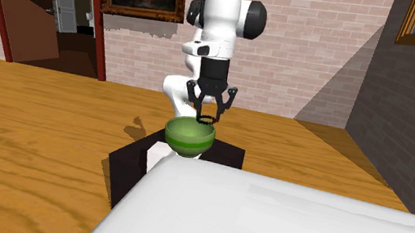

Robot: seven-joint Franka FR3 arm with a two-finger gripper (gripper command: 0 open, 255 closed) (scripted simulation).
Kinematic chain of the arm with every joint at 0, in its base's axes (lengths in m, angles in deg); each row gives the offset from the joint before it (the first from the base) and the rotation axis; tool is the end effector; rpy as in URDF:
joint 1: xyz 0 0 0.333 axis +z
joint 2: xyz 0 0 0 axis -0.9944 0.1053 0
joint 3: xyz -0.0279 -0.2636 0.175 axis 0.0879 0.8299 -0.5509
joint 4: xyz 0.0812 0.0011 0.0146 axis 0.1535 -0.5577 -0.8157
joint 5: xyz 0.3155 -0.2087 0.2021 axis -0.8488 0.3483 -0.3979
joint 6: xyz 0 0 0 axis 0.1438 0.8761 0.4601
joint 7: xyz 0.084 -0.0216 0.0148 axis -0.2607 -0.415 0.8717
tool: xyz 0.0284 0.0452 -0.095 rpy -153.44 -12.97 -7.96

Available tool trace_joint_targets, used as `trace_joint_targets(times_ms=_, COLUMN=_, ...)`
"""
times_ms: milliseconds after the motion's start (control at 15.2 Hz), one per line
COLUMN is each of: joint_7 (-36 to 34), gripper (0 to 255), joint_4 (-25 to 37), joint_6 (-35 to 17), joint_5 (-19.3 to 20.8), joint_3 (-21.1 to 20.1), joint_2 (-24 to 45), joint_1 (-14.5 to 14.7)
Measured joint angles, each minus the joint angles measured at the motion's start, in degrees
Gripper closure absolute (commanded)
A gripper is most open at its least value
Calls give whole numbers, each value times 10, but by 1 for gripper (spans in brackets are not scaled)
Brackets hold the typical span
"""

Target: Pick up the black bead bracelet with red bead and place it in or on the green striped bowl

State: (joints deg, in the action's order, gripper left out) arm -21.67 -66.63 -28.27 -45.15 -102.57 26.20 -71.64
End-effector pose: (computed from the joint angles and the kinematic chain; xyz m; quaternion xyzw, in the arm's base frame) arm 0.3310 0.2963 0.5225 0.9894 0.1452 0.0000 0.0004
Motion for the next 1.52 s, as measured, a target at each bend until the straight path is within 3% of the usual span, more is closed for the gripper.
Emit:
trace_joint_targets(times_ms=528, joint_7=65, gripper=255, joint_4=-136, joint_6=65, joint_5=-3, joint_3=79, joint_2=-192, joint_1=27)
trace_joint_targets(times_ms=1518, joint_7=71, gripper=255, joint_4=-246, joint_6=-26, joint_5=-25, joint_3=62, joint_2=-210, joint_1=40)
